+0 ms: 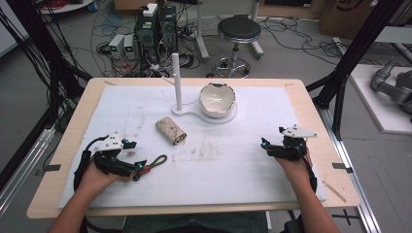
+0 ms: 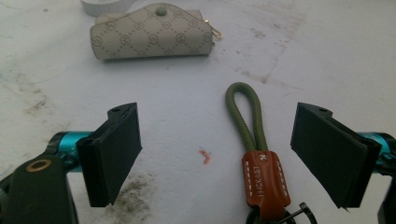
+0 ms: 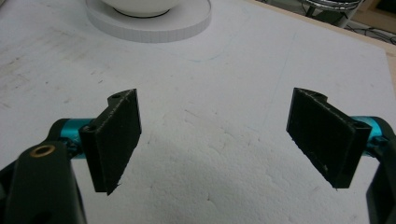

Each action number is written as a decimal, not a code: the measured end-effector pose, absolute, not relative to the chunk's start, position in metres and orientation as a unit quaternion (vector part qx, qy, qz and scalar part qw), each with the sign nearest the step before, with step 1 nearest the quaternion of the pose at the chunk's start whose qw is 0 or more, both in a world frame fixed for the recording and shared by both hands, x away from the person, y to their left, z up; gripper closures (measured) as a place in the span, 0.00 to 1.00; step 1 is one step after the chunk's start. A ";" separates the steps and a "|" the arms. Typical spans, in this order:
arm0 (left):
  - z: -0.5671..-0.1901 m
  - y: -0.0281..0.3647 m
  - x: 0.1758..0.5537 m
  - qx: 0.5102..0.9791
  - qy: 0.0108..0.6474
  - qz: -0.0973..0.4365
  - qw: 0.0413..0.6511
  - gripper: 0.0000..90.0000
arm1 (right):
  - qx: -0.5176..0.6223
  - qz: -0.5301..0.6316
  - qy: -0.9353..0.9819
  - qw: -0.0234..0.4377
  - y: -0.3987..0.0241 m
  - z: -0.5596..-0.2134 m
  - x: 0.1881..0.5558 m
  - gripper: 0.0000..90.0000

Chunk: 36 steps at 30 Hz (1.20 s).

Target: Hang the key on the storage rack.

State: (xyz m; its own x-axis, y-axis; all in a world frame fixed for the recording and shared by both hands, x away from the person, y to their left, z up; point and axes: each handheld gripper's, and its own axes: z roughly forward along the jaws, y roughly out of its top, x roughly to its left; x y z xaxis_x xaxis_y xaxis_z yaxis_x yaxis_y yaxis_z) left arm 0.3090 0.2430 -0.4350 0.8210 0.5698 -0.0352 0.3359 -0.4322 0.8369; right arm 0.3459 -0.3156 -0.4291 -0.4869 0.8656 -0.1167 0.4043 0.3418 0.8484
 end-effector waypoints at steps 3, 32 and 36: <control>-0.437 0.238 0.307 0.848 0.262 0.115 0.446 0.18 | 0.415 0.397 0.766 0.289 -0.315 -0.429 0.346 0.20; -0.447 0.222 0.296 0.891 0.242 0.098 0.372 0.50 | 0.411 0.393 0.772 0.284 -0.314 -0.430 0.346 0.20; -0.447 0.223 0.297 0.889 0.245 0.094 0.375 0.58 | 0.410 0.392 0.773 0.284 -0.313 -0.431 0.346 0.20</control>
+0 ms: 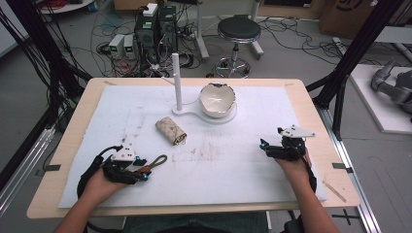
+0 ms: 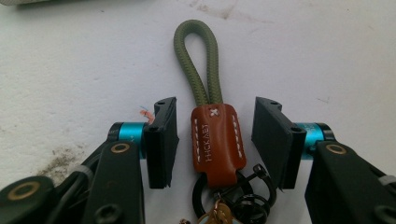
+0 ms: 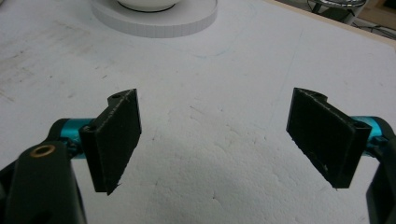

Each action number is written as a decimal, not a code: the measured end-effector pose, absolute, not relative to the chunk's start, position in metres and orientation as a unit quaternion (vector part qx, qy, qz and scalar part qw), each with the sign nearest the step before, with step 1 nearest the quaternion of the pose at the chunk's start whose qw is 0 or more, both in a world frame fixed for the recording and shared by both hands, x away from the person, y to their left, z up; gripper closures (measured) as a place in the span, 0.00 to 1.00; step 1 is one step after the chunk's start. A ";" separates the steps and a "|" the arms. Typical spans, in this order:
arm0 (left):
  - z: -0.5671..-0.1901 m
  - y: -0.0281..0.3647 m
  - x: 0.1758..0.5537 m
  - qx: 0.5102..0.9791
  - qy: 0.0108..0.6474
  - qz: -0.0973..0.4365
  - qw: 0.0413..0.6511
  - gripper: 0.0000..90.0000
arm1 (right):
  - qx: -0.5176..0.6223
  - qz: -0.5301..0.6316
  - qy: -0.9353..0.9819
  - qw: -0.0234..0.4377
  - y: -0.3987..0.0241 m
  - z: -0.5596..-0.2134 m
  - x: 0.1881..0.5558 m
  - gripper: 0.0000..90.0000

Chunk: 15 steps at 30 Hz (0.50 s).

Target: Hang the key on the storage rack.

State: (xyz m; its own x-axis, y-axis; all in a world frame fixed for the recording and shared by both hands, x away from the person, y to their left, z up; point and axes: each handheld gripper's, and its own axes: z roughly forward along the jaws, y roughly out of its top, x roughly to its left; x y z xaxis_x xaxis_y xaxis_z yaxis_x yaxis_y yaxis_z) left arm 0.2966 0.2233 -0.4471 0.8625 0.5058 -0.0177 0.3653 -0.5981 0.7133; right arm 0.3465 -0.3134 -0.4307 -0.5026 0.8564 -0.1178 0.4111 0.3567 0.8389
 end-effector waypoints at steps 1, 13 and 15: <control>-0.447 0.223 0.297 0.889 0.245 0.094 0.375 0.60 | 0.410 0.392 0.773 0.284 -0.313 -0.431 0.346 0.20; -0.448 0.226 0.297 0.885 0.251 0.103 0.378 0.72 | 0.408 0.390 0.776 0.283 -0.313 -0.431 0.346 0.20; -0.448 0.224 0.296 0.884 0.251 0.107 0.379 0.73 | 0.408 0.390 0.776 0.283 -0.313 -0.431 0.346 0.20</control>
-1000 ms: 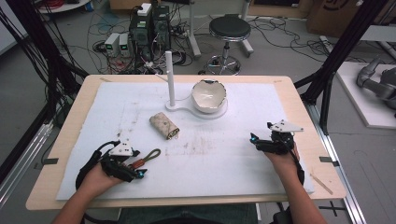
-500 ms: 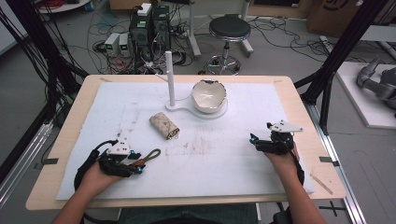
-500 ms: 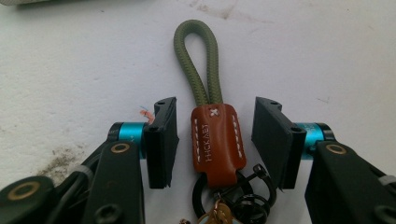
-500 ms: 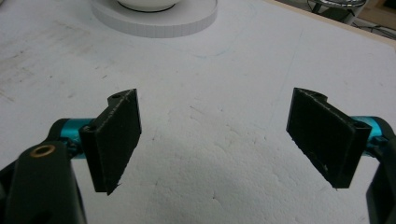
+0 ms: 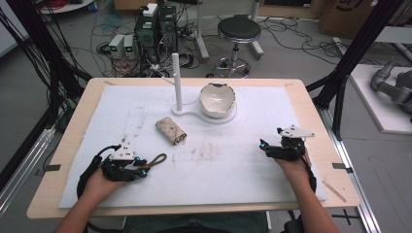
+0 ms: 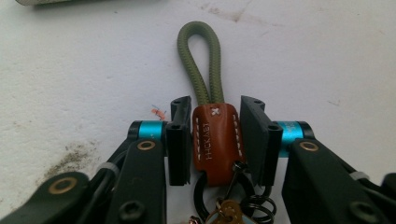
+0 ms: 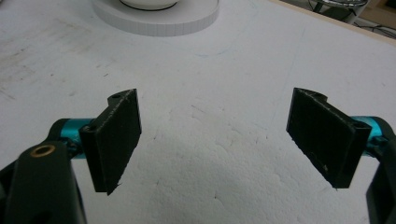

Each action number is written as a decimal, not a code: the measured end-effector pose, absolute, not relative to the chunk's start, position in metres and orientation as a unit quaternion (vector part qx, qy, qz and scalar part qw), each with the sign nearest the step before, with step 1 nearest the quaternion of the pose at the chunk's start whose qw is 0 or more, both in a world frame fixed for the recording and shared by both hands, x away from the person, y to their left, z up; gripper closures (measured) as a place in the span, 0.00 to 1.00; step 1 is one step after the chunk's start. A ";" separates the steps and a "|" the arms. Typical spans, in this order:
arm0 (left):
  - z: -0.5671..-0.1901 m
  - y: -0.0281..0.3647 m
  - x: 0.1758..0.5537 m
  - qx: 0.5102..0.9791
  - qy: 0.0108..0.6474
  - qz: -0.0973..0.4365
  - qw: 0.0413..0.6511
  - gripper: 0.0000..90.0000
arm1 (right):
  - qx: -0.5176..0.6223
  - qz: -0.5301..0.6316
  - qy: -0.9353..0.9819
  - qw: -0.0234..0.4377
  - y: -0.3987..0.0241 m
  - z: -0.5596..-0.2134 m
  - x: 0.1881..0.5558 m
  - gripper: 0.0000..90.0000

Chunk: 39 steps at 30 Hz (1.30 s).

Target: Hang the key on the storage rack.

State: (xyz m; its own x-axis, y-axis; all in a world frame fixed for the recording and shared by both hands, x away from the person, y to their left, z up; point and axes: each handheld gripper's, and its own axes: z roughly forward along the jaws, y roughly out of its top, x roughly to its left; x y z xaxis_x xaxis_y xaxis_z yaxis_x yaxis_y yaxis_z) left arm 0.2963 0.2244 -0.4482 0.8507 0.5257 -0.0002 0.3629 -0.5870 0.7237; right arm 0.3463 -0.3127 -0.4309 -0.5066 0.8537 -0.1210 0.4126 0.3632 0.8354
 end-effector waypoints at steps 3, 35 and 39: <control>-0.447 0.222 0.295 0.889 0.241 0.115 0.372 0.76 | 0.408 0.389 0.776 0.284 -0.312 -0.431 0.346 0.20; -0.347 0.219 0.321 0.814 0.225 0.198 0.498 0.78 | 0.411 0.394 0.771 0.285 -0.312 -0.431 0.348 0.20; -0.326 0.215 0.333 0.805 0.227 0.210 0.507 0.78 | 0.409 0.395 0.772 0.285 -0.312 -0.431 0.348 0.20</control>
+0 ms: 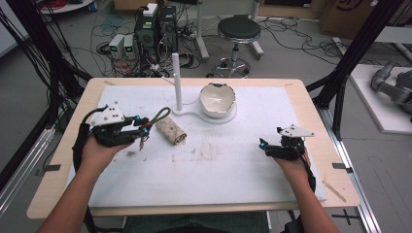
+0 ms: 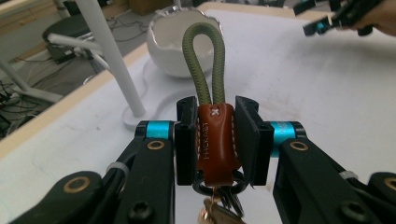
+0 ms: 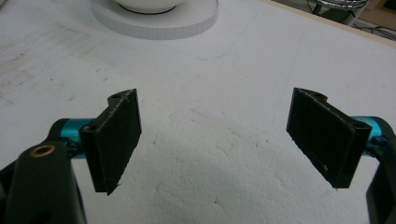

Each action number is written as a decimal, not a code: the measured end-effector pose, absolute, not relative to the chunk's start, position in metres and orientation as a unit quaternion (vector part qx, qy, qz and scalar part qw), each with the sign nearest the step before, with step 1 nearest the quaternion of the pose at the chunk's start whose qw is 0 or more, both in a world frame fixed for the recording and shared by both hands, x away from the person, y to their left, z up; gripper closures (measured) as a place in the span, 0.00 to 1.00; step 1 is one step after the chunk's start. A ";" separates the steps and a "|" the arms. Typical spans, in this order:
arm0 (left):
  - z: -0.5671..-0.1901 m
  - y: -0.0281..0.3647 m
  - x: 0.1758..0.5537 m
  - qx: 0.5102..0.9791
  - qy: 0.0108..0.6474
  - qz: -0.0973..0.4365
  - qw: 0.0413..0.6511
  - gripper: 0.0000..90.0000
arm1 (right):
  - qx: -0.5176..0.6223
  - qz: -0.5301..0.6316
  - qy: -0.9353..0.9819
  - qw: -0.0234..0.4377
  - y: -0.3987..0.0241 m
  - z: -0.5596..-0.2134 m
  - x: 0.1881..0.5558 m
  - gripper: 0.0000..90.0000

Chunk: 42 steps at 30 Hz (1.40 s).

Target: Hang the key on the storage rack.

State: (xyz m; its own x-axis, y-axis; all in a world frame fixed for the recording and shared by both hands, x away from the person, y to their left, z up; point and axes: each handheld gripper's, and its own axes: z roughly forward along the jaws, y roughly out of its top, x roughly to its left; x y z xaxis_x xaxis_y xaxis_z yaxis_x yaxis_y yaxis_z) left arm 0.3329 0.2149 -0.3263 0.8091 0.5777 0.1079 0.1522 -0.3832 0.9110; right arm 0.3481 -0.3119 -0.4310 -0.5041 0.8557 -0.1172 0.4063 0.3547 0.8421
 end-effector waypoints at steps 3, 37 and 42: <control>-0.314 0.211 0.343 0.803 0.228 0.221 0.505 0.78 | 0.411 0.394 0.772 0.282 -0.312 -0.431 0.348 0.20; -0.296 0.175 0.421 0.810 0.263 0.282 0.441 0.77 | 0.406 0.390 0.779 0.277 -0.311 -0.433 0.348 0.20; -0.302 0.177 0.424 0.813 0.269 0.275 0.437 0.76 | 0.405 0.390 0.778 0.279 -0.311 -0.433 0.348 0.20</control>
